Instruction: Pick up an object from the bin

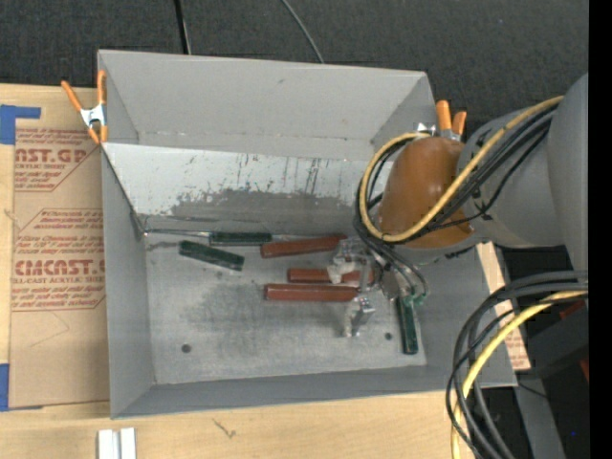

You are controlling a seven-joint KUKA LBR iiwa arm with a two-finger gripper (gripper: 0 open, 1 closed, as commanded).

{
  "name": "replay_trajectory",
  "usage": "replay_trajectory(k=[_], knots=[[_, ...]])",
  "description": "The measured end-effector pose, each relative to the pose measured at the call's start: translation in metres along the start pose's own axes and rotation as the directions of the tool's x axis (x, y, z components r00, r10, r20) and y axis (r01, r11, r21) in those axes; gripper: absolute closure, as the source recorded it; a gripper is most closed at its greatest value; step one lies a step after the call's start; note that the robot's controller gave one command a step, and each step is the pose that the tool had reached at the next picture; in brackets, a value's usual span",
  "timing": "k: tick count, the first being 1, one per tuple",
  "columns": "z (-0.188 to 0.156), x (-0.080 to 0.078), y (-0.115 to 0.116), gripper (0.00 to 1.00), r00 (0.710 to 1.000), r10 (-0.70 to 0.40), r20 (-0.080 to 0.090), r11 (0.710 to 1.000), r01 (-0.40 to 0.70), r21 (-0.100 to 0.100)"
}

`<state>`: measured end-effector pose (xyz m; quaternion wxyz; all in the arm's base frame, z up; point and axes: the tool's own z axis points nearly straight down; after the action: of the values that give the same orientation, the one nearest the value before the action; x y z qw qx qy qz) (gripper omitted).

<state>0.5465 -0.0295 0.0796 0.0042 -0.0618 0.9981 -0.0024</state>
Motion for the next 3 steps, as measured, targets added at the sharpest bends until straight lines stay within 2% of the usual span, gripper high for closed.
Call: replay_trajectory(k=[1, 2, 3], knots=[[-0.0045, -0.0082, 0.0010, 1.00, 0.999, 0.000, 0.033, 1.000, 0.000, 0.002], [0.0002, 0.0000, 0.0005, 0.00, 1.000, 0.000, 0.000, 1.000, 0.000, -0.001], [-0.0052, -0.0090, 0.0018, 1.00, 0.999, -0.001, 0.036, 1.000, 0.001, 0.001]])
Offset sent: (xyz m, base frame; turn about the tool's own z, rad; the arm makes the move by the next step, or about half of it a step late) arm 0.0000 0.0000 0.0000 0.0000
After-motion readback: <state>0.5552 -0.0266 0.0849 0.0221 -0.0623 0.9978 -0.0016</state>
